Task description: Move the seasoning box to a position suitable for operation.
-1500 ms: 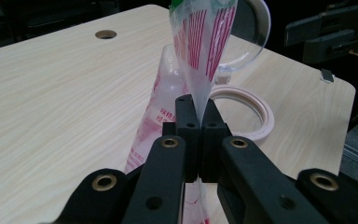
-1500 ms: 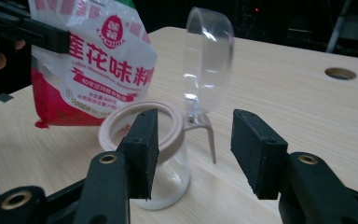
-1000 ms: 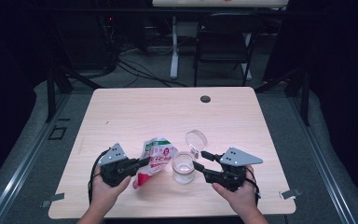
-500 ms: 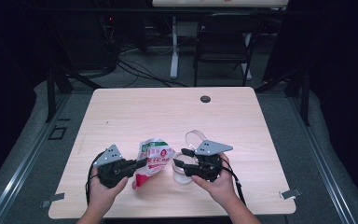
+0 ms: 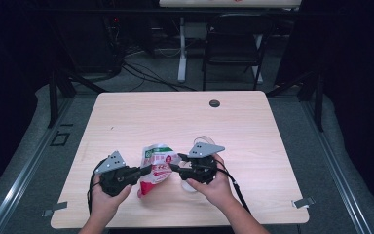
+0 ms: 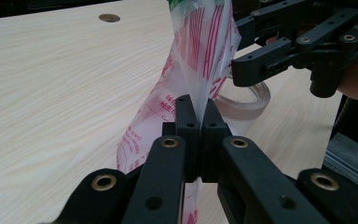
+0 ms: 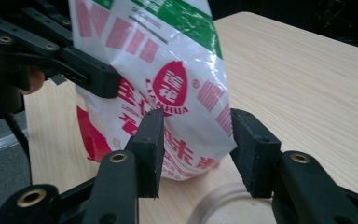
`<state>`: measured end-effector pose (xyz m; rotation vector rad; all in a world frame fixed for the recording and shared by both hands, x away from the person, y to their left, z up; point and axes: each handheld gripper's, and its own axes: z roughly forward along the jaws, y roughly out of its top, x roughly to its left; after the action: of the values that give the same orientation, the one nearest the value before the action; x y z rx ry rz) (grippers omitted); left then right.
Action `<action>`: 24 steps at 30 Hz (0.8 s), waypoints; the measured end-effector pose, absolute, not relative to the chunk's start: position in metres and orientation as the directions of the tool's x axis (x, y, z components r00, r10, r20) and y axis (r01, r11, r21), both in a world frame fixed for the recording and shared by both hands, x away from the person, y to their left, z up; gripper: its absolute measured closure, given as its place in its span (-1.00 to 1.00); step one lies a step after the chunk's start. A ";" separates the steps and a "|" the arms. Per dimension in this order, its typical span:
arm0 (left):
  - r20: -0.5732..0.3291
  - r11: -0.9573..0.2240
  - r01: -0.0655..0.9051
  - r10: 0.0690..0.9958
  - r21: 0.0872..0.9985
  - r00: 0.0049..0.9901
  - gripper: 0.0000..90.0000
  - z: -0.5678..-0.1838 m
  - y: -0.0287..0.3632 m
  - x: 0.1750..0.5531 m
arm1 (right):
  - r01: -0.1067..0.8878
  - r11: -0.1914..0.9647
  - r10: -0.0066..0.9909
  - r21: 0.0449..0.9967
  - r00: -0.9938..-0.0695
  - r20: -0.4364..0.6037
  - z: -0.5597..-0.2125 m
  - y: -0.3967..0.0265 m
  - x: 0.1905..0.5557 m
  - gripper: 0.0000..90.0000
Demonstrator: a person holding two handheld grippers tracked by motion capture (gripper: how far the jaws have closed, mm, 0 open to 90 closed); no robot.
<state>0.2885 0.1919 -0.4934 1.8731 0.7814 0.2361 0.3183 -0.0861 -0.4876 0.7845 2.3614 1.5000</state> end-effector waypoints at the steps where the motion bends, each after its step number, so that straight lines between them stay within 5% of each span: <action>1: -0.191 -0.241 0.413 0.616 0.878 0.765 0.99 -0.494 0.193 0.289 | 0.312 0.333 0.547 0.890 -0.833 0.087 -0.487 -0.085 0.318 0.30; 10: -0.192 -0.242 0.422 0.627 0.874 0.755 0.99 -0.496 0.196 0.291 | 0.321 0.363 0.521 0.875 -0.848 0.095 -0.484 -0.077 0.320 0.96; 24: -0.200 -0.239 0.427 0.622 0.872 0.757 0.99 -0.501 0.199 0.296 | 0.297 0.384 0.542 0.874 -0.839 0.047 -0.477 -0.071 0.317 1.00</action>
<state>0.2956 0.1988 -0.5012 1.8750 0.8055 0.2268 0.3174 -0.0712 -0.4773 0.7436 2.3979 1.4362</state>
